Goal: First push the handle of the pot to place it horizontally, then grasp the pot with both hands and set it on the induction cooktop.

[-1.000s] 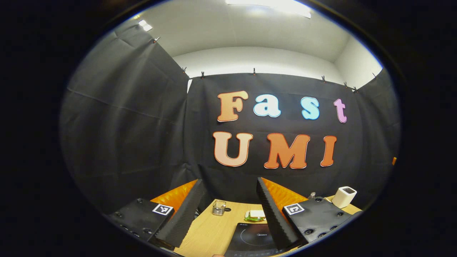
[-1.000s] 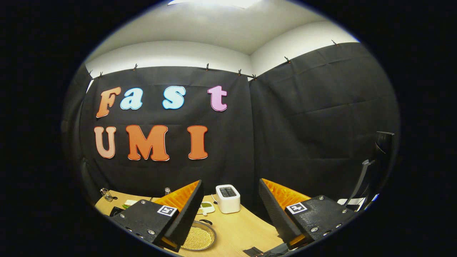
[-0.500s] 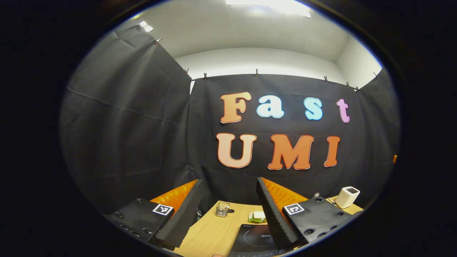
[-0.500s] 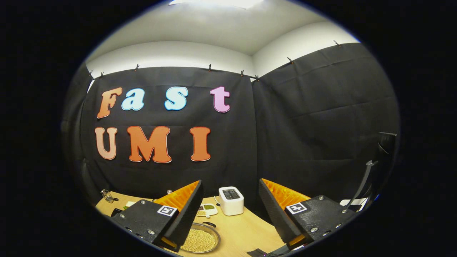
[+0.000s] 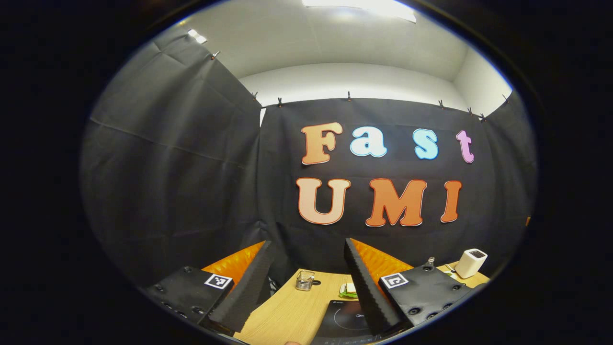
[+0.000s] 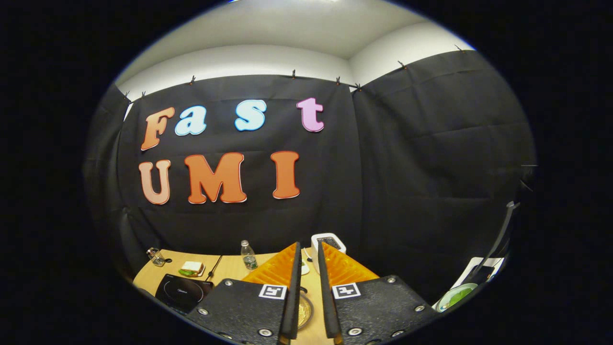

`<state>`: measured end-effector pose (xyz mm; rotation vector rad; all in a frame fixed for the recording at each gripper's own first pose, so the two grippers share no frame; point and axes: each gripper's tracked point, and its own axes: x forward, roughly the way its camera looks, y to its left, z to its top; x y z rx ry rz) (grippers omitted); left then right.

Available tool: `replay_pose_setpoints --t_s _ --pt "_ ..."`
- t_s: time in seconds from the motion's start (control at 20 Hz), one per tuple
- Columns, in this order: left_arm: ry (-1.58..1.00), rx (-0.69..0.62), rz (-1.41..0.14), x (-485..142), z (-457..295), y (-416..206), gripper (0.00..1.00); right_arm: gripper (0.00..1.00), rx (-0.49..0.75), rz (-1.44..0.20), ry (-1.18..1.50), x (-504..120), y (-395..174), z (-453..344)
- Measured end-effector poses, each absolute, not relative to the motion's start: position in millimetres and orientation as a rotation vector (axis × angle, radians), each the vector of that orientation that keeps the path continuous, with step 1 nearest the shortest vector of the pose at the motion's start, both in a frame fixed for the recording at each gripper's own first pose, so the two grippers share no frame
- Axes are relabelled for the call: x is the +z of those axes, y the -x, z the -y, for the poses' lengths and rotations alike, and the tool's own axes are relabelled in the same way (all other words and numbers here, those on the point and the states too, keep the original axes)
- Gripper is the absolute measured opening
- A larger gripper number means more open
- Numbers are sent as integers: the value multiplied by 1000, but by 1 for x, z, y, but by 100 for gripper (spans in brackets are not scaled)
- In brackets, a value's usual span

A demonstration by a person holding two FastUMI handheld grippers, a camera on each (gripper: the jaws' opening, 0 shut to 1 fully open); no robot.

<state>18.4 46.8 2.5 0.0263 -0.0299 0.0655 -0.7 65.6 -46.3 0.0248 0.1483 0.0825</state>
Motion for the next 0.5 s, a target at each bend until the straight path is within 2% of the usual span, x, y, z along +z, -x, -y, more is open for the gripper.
replay_pose_setpoints --t_s 0.05,0.15,0.5 --pt "-26 65 28 2 -47 -19 96 9 92 -177 -26 -57 4 -68" --pt "-26 65 24 0 -47 -20 96 0 130 -235 -25 -80 8 -81" --pt "-26 56 -1 -13 -42 -20 97 0 264 -437 67 -171 31 -126"
